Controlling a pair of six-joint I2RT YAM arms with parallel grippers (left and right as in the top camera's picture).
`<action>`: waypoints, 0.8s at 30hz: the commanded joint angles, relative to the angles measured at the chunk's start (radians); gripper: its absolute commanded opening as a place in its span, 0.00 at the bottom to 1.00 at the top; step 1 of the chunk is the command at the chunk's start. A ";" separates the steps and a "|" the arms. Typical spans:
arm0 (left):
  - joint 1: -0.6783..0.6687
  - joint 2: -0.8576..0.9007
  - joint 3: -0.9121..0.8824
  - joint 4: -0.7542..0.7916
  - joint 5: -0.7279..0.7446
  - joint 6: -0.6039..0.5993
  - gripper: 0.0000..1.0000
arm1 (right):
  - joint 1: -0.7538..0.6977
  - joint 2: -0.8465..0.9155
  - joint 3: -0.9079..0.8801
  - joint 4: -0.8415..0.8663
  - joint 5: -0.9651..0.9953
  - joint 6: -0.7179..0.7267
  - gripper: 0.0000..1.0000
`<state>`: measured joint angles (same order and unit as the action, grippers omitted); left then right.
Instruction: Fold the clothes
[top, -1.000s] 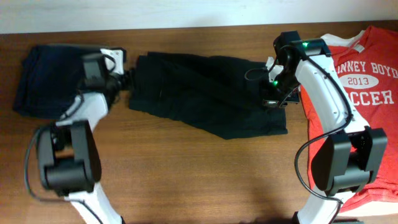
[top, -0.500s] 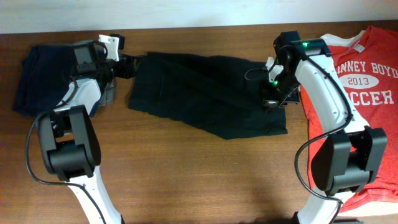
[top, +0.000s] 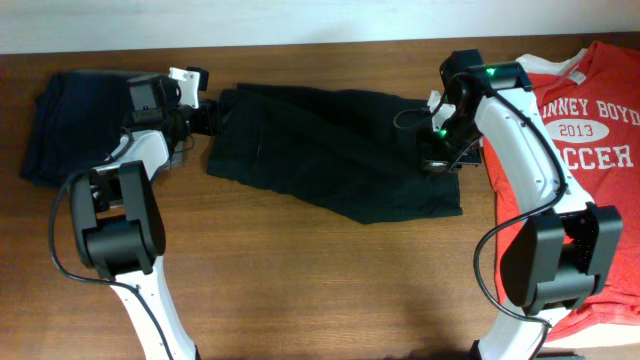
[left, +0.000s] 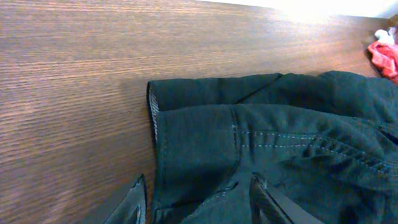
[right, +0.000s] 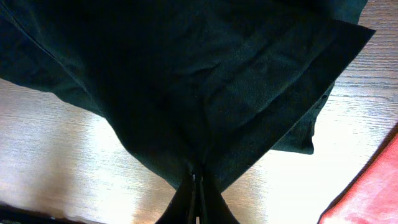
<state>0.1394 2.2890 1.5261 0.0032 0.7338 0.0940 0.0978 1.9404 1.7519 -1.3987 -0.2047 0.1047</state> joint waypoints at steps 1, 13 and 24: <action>-0.002 0.003 0.010 -0.022 0.030 0.016 0.45 | 0.000 -0.015 0.003 0.001 0.003 -0.003 0.04; 0.014 -0.012 0.010 -0.027 0.030 0.012 0.01 | 0.000 -0.015 0.003 0.000 0.002 -0.003 0.04; 0.005 -0.028 0.010 -0.057 0.015 0.016 0.46 | 0.000 -0.015 0.003 0.001 0.002 -0.003 0.04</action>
<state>0.1505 2.2890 1.5261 -0.0601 0.7418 0.1047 0.0978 1.9404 1.7519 -1.3987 -0.2047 0.1047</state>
